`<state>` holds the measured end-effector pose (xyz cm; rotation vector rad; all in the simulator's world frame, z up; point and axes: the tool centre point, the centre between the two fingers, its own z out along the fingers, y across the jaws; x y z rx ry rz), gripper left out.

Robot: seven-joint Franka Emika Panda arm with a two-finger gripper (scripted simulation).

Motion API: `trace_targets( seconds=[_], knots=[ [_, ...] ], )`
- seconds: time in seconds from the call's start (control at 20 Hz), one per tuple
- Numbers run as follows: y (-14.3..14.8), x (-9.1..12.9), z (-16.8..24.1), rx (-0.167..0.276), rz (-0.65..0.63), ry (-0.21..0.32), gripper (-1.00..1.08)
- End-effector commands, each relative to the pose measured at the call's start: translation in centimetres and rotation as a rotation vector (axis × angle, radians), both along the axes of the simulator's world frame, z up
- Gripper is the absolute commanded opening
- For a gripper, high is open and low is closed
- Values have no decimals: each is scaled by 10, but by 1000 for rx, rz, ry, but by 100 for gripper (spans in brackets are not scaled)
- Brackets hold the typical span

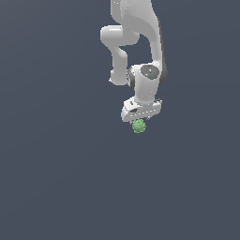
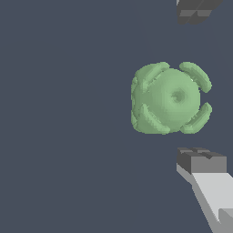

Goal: Pick up the object and move it to a goal position.

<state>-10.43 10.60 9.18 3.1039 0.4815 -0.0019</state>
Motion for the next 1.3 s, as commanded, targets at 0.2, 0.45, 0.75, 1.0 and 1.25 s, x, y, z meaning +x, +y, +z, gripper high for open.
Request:
trace_targets(
  seconds=[0.2,0.45,0.75,1.0,1.25],
  knots=[
    [3,-4,-2,1,10,0,100],
    [3,-5,-13,1,10,0,100],
    [4,-6,-40,1,12,-1,100],
    [4,-6,-51,1,12,-1,100],
    [4,-6,-52,1,12,-1,-100]
  ],
)
